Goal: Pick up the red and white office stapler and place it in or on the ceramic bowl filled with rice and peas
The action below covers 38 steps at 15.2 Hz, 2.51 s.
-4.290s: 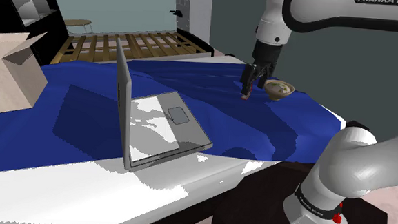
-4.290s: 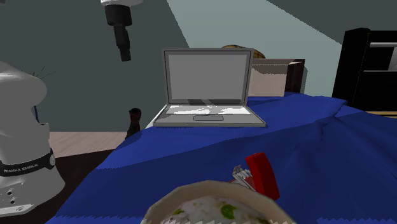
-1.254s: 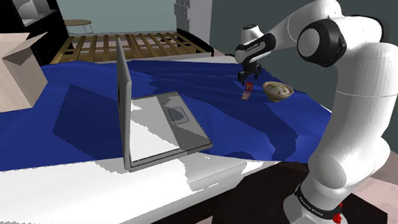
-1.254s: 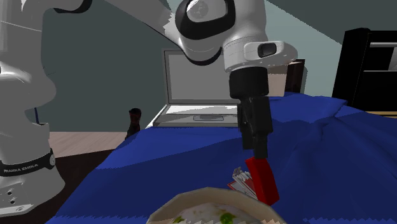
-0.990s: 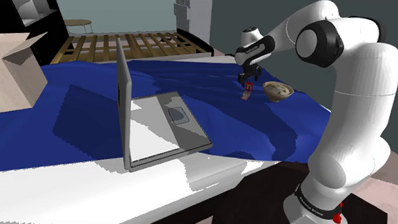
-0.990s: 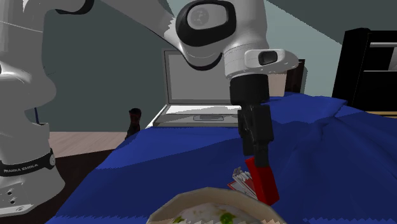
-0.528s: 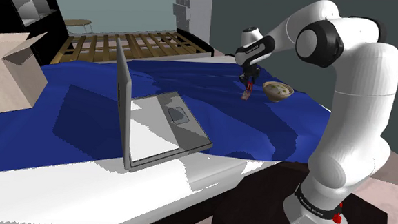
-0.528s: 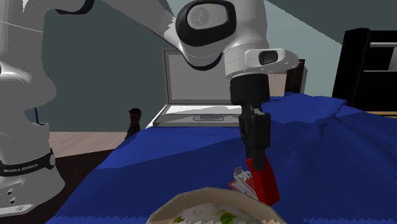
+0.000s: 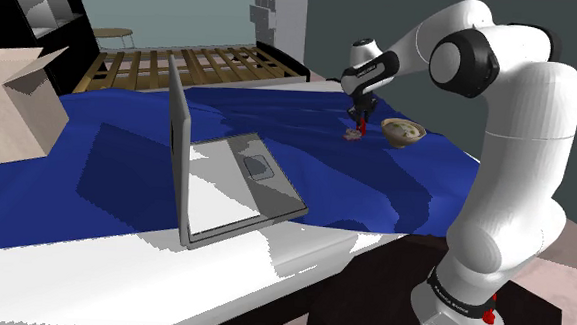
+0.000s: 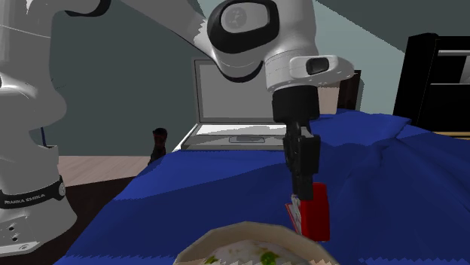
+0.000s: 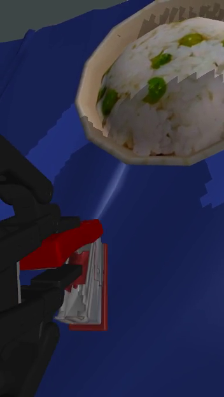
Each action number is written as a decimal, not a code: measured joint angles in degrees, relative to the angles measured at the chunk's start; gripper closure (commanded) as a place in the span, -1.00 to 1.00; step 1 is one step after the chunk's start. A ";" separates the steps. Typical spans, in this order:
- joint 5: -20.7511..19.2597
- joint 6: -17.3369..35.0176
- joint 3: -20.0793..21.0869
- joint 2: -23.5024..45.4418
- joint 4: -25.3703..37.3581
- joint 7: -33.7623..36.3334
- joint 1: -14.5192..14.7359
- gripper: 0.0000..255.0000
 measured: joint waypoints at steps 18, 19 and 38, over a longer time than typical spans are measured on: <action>0.97 -11.34 0.23 -3.64 7.65 -3.01 0.34 1.00; 1.05 -12.04 0.23 -3.69 8.33 -3.24 0.32 1.00; 2.11 -20.98 -1.37 -7.19 15.34 -10.24 -2.31 1.00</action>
